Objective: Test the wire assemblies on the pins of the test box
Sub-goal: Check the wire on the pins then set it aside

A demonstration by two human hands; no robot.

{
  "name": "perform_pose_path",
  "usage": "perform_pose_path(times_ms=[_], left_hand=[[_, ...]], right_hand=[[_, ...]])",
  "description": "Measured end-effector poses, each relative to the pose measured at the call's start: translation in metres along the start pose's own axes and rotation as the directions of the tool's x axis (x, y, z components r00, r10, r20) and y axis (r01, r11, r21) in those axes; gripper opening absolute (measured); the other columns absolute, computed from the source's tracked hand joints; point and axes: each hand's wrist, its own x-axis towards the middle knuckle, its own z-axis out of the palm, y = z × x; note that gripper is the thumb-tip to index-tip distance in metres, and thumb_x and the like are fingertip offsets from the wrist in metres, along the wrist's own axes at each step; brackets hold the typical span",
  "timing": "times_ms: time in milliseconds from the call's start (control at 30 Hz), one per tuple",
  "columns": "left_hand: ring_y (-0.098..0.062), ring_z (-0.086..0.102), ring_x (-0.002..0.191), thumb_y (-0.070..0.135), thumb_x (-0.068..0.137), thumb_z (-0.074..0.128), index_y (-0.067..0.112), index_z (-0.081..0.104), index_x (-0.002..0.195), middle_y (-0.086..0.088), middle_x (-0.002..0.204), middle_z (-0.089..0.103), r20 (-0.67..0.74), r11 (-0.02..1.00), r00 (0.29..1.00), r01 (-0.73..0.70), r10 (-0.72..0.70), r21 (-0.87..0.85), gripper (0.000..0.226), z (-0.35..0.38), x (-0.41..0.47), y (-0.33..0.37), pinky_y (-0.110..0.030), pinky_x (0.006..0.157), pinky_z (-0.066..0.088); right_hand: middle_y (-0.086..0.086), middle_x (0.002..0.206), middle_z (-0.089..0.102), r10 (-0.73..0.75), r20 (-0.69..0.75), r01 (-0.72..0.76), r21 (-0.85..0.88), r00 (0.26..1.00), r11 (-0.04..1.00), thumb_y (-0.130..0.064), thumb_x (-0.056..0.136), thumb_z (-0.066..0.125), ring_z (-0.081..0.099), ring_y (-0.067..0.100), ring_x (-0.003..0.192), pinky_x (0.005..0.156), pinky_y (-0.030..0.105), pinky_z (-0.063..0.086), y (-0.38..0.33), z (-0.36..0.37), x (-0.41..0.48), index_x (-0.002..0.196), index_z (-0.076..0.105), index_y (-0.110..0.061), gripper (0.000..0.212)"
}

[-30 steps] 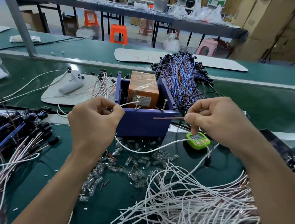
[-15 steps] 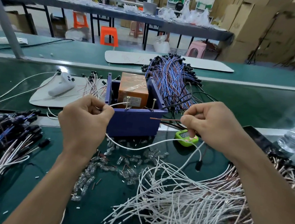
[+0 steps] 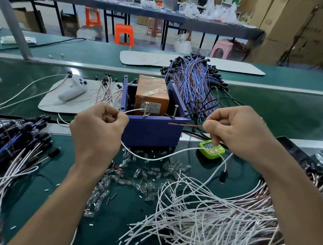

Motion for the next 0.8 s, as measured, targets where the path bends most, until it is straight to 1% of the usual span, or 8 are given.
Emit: perform_pose_path(times_ms=[67, 200, 333, 500, 667, 800], left_hand=[[-0.008, 0.062, 0.054, 0.024, 0.082, 0.078, 0.035, 0.061, 0.062, 0.014, 0.055, 0.063, -0.001, 1.000, 1.000, 0.005, -0.005, 0.002, 0.028, 0.0000, 0.0005, 0.0002, -0.030, 0.060, 0.054], [-0.012, 0.064, 0.053, 0.023, 0.083, 0.077, 0.027, 0.070, 0.067, 0.012, 0.056, 0.065, 0.016, 1.000, 1.000, -0.001, 0.001, 0.005, 0.018, -0.0003, 0.0004, -0.0008, -0.037, 0.062, 0.058], [-0.014, 0.067, 0.054, 0.025, 0.085, 0.077, 0.024, 0.073, 0.070, 0.011, 0.056, 0.066, 0.041, 1.000, 0.999, 0.014, -0.014, -0.009, 0.015, 0.0001, 0.0004, -0.0010, -0.041, 0.063, 0.060], [-0.012, 0.066, 0.052, 0.026, 0.084, 0.077, 0.033, 0.067, 0.065, 0.013, 0.054, 0.065, 0.025, 1.000, 1.000, -0.002, 0.002, -0.001, 0.023, -0.0004, 0.0002, 0.0007, -0.040, 0.063, 0.060], [-0.009, 0.063, 0.051, 0.026, 0.083, 0.076, 0.031, 0.068, 0.066, 0.014, 0.053, 0.063, 0.014, 1.000, 1.000, 0.006, -0.006, 0.012, 0.019, 0.0017, -0.0008, 0.0013, -0.033, 0.059, 0.058], [-0.010, 0.063, 0.050, 0.026, 0.083, 0.076, 0.029, 0.069, 0.067, 0.014, 0.052, 0.062, 0.018, 1.000, 1.000, -0.003, 0.002, 0.020, 0.018, 0.0033, -0.0021, 0.0010, -0.034, 0.057, 0.057]], right_hand=[[0.004, 0.053, 0.068, -0.007, -0.002, 0.007, -0.003, 1.000, 1.000, -0.015, 0.094, 0.072, 0.043, 0.002, 0.035, 0.042, 0.007, 0.033, 0.0000, 0.0009, 0.0023, 0.073, 0.072, -0.012, 0.022], [0.004, 0.054, 0.068, -0.018, -0.015, 0.018, -0.012, 1.000, 1.000, -0.016, 0.094, 0.072, 0.044, 0.001, 0.036, 0.043, 0.006, 0.035, 0.0001, 0.0031, 0.0069, 0.073, 0.072, -0.013, 0.022], [0.003, 0.053, 0.068, -0.014, -0.022, 0.014, -0.011, 1.000, 1.000, -0.017, 0.094, 0.072, 0.045, 0.001, 0.038, 0.044, 0.007, 0.035, 0.0026, 0.0042, 0.0075, 0.072, 0.072, -0.014, 0.022], [0.002, 0.053, 0.068, -0.012, -0.025, 0.012, -0.013, 1.000, 1.000, -0.017, 0.094, 0.071, 0.045, 0.001, 0.037, 0.044, 0.006, 0.035, 0.0058, 0.0064, 0.0075, 0.072, 0.072, -0.013, 0.022], [0.003, 0.055, 0.070, -0.013, -0.049, 0.012, -0.012, 0.999, 1.000, -0.020, 0.094, 0.072, 0.046, 0.003, 0.038, 0.044, 0.007, 0.034, 0.0091, 0.0059, 0.0097, 0.071, 0.071, -0.015, 0.023], [0.003, 0.056, 0.070, -0.020, -0.048, 0.020, -0.003, 0.999, 1.000, -0.021, 0.094, 0.072, 0.043, 0.004, 0.037, 0.042, 0.007, 0.033, 0.0093, 0.0068, 0.0091, 0.072, 0.071, -0.015, 0.023]])
